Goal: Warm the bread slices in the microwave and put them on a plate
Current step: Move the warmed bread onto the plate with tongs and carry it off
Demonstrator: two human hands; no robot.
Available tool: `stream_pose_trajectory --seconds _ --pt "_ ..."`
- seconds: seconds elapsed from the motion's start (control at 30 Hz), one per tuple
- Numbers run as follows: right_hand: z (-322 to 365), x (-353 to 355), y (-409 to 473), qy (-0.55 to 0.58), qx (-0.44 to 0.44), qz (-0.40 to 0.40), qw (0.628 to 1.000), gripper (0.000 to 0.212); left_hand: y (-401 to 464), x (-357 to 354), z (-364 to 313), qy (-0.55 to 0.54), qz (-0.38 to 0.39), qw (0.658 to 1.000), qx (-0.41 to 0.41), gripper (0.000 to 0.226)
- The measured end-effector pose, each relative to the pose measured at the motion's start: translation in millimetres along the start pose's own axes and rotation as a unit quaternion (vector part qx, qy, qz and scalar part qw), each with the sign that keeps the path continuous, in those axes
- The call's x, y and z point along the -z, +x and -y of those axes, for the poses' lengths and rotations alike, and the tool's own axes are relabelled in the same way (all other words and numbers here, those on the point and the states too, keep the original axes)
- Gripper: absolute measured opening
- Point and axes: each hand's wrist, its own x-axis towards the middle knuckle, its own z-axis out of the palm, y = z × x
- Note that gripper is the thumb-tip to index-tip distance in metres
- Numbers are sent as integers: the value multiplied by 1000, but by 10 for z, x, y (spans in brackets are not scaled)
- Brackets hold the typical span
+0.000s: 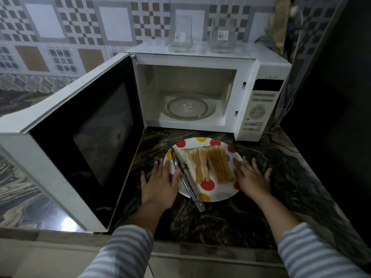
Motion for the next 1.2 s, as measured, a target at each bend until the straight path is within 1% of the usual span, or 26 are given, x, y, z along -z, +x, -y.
stream_pose_trajectory --seconds 0.1,0.17,0.27,0.3,0.33,0.37,0.4,0.43,0.5,0.53,0.6,0.67,0.7,0.73,0.83,0.87,0.93,1.03,1.13,1.2 --pt "-4 -41 -38 30 -12 -18 999 48 3 29 9 -29 11 1000 2 61" --pt "21 -52 -92 56 -19 -15 998 48 5 58 8 -69 22 997 10 58" --pt "80 -64 -211 108 -32 -21 993 47 -29 71 2 -138 2 990 21 56" --pt "87 -72 -262 157 -41 -30 986 46 -61 62 5 -168 -11 986 17 55" --pt "85 -74 -325 240 -54 -37 968 45 -104 43 12 -215 -24 976 12 55" --pt "85 -71 -395 337 -64 -42 938 45 -163 30 16 -285 -37 958 8 57" --pt "80 -73 -478 422 -66 -46 903 46 -241 23 25 -362 -50 931 11 61" --pt "75 -72 -566 473 -62 -49 878 48 -334 30 25 -430 -61 900 24 66" --pt "47 -63 -752 510 -52 -48 857 52 -526 45 46 -520 -66 850 50 70" --pt "21 -55 -844 530 -47 -43 846 54 -638 57 64 -543 -63 836 47 66" --pt "-39 -36 -1024 594 -39 -12 803 58 -910 97 67 -566 -63 821 29 49" --pt "-107 -11 -1238 649 -26 44 759 59 -1197 114 86 -589 -72 804 43 40" --pt "-144 -6 -1355 652 -17 67 755 58 -1361 126 94 -598 -76 796 58 41" --pt "-182 -13 -1478 643 -6 88 761 57 -1534 137 100 -603 -79 791 68 43" --pt "-264 -46 -1927 595 10 150 790 54 -2144 190 86 -596 -70 795 92 52" --pt "-290 -80 -2077 589 12 170 790 53 -2347 179 108 -593 -71 796 98 54" --pt "-338 -158 -2356 593 21 201 779 53 -2740 147 150 -580 -81 803 109 52" --pt "-360 -330 -2692 597 29 235 766 52 -3217 54 259 -553 -112 812 149 49" --pt "-267 -478 -2961 587 42 254 767 58 -3580 -12 437 -544 -137 809 172 53" --pt "-144 -544 -3107 581 56 269 766 63 -3757 -9 571 -552 -153 798 187 53"
